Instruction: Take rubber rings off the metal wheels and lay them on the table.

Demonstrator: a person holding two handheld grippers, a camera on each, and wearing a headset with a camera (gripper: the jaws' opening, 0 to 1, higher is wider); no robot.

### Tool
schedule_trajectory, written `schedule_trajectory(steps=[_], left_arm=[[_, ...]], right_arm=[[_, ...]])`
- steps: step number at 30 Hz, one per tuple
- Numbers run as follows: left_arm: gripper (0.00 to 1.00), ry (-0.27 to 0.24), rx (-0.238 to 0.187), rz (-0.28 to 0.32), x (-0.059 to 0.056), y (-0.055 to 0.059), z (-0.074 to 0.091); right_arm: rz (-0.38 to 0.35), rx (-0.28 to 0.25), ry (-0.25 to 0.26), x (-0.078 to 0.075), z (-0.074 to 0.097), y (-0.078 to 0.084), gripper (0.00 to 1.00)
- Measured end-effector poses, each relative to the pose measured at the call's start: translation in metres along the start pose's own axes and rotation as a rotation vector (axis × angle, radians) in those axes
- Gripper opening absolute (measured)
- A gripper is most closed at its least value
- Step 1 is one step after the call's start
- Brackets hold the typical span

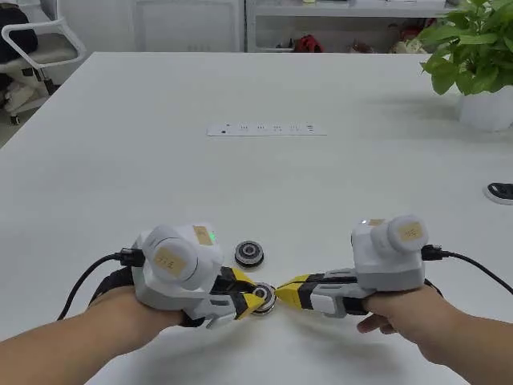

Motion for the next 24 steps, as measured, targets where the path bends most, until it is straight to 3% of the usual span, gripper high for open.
schedule_trajectory(steps=[12, 24], left_arm=[[0.12, -0.016, 0.024, -0.020, -0.0004, -0.0012, -0.0014], [0.12, -0.021, 0.027, -0.020, -0.0011, -0.0010, -0.0009]], right_arm=[[-0.030, -0.007, -0.009, 0.0019, -0.0003, -0.0023, 0.00], [-0.014, -0.004, -0.029, 0.0088, -0.0012, -0.0039, 0.00]])
Point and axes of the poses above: the centre of the closed fingertips' face, and the gripper's own axes: z roughly backward along the fingers, x roughly to its left, y roughly out of its underside, the point moved 4 cm from there along z, roughly backward along the fingers, and after that the axes turned 10 degrees about y, right-handed, at the moved point
